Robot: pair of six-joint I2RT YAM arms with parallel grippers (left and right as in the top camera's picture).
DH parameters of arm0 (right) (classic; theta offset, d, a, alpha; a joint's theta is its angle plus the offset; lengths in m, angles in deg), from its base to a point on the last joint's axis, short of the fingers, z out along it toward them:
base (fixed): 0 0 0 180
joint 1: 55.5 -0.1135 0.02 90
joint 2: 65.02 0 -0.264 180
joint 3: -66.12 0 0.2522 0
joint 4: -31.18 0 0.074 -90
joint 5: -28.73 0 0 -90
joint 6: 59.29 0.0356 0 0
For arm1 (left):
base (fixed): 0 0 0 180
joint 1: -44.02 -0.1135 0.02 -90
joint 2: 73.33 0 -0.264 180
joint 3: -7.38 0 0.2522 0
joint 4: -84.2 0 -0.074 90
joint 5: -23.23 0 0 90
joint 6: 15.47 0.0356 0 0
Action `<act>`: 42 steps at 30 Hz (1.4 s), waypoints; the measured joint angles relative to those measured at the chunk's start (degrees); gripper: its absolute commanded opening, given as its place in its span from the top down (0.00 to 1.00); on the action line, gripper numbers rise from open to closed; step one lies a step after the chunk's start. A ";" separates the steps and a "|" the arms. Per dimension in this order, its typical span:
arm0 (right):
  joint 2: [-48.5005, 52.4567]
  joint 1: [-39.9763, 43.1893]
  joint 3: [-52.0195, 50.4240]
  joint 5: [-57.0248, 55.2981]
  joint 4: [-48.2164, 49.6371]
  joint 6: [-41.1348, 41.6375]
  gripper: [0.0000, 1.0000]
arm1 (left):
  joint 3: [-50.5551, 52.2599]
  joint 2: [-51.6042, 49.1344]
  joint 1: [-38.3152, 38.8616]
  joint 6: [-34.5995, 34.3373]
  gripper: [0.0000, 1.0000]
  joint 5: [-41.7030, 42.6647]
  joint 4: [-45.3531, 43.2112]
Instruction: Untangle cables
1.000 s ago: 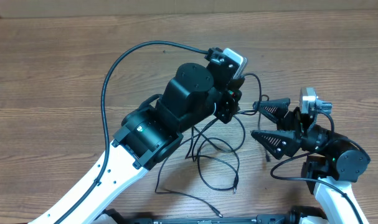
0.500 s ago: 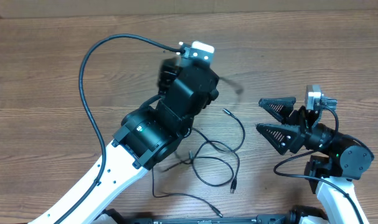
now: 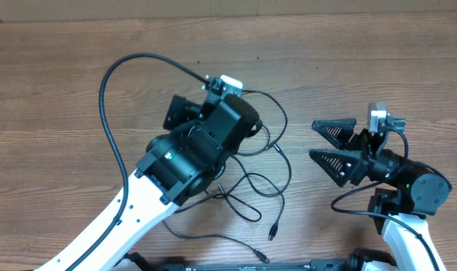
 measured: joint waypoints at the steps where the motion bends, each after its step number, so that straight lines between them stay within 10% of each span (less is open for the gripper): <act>1: 0.00 0.00 0.00 0.09 -0.24 0.04 0.00 | 0.00 0.00 0.00 -1.38 0.01 0.68 2.34; 14: 0.00 0.00 0.00 1.66 -0.52 0.02 0.00 | 6.60 -0.55 -0.04 -18.10 0.01 11.10 3.98; 42: 0.00 1.40 0.00 3.04 -4.52 0.00 0.00 | 16.11 -18.38 -0.85 -27.30 0.00 20.79 -2.29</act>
